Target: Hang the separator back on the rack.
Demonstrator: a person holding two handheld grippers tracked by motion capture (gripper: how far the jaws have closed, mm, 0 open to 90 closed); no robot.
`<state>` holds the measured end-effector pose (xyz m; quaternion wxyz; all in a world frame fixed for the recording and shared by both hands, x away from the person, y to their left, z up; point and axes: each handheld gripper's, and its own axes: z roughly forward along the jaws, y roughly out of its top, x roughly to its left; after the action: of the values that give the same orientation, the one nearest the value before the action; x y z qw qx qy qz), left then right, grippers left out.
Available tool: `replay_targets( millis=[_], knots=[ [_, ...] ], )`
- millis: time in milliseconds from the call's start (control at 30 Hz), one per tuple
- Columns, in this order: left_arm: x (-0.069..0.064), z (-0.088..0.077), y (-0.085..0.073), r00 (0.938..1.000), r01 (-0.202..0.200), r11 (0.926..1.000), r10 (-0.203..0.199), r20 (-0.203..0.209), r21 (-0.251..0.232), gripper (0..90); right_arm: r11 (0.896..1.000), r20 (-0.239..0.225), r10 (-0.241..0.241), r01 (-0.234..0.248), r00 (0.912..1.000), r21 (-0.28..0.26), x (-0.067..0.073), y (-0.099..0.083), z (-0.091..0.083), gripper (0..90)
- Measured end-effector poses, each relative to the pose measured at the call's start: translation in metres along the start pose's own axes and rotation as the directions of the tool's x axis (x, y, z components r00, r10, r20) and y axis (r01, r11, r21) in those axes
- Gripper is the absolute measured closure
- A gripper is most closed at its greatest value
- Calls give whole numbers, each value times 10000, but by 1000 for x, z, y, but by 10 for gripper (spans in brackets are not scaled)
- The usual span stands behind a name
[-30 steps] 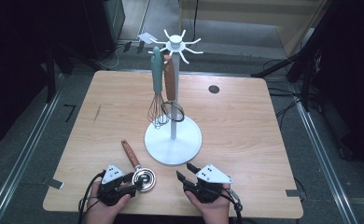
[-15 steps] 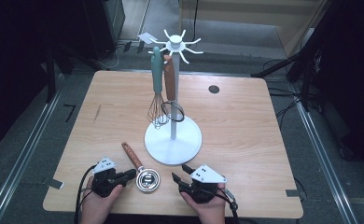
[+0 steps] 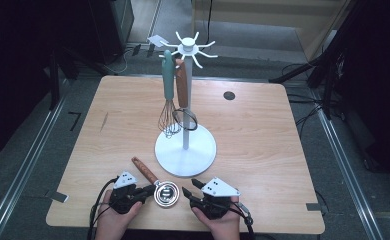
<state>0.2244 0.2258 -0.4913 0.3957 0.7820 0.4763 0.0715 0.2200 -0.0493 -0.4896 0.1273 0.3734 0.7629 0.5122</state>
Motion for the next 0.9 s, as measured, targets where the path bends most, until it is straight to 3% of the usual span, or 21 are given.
replay_targets(
  millis=[400,667,900],
  knots=[
    [-14,9,2,9992,-275,9995,271,308,142,872,9990,-738,108,-76,9972,438,3,-3,5,849],
    [-23,15,6,9977,-505,9984,493,459,247,867,9943,-717,-138,213,9973,1045,4,-8,7,862],
    [-30,22,9,9957,-655,9973,632,671,337,865,9907,-537,41,32,9985,1358,1,-13,3,862]
  ],
)
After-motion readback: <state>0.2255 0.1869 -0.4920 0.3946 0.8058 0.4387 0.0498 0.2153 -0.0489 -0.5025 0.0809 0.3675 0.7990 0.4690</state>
